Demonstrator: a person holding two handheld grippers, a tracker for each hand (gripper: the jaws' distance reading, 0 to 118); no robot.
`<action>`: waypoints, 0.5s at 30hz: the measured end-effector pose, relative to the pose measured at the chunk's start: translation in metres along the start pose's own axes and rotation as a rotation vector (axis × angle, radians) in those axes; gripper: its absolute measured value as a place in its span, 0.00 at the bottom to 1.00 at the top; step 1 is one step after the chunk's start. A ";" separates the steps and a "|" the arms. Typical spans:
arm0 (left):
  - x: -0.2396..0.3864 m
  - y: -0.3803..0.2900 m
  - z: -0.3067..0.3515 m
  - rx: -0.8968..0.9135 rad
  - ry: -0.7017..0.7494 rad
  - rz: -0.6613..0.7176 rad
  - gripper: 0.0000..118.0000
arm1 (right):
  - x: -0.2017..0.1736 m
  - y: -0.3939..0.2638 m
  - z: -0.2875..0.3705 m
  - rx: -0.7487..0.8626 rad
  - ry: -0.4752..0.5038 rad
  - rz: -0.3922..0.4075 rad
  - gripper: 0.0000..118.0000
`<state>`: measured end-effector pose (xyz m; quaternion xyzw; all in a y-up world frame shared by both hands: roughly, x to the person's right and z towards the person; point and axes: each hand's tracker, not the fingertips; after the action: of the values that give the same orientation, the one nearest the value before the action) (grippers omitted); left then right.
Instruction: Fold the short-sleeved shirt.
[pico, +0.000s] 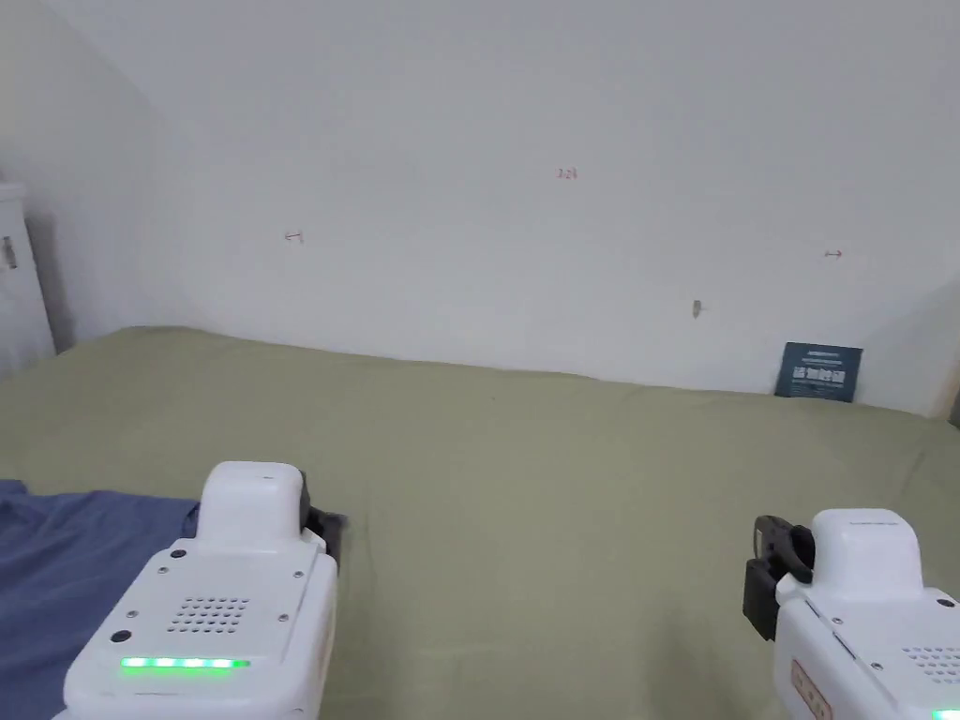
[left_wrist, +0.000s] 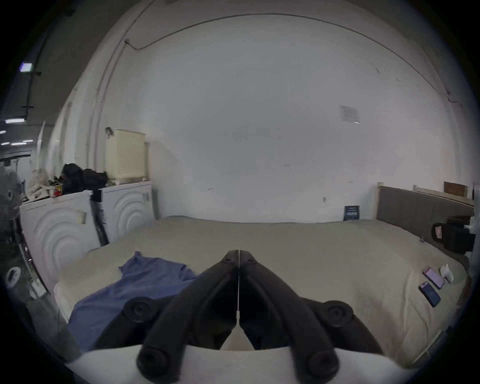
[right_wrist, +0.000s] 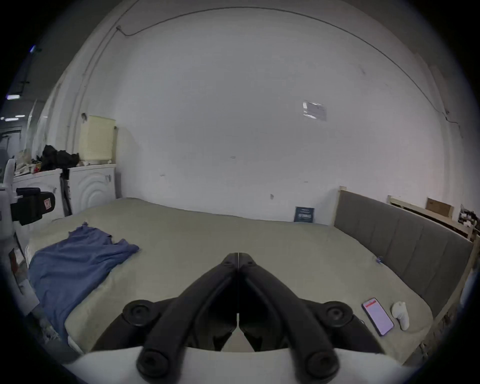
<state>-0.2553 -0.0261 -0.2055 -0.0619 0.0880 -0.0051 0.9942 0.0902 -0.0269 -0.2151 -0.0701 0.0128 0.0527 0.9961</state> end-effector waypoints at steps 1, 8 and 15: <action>-0.009 0.002 0.004 -0.001 0.032 0.006 0.01 | -0.013 0.004 -0.002 0.016 0.043 0.007 0.00; -0.097 -0.002 0.057 -0.057 0.255 0.009 0.01 | -0.131 0.019 -0.012 0.037 0.382 0.009 0.00; -0.155 -0.017 0.087 -0.148 0.378 0.054 0.01 | -0.206 0.014 -0.014 0.027 0.554 0.104 0.00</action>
<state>-0.3922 -0.0293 -0.0909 -0.1306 0.2745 0.0167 0.9525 -0.1162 -0.0360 -0.2246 -0.0678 0.2889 0.0827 0.9514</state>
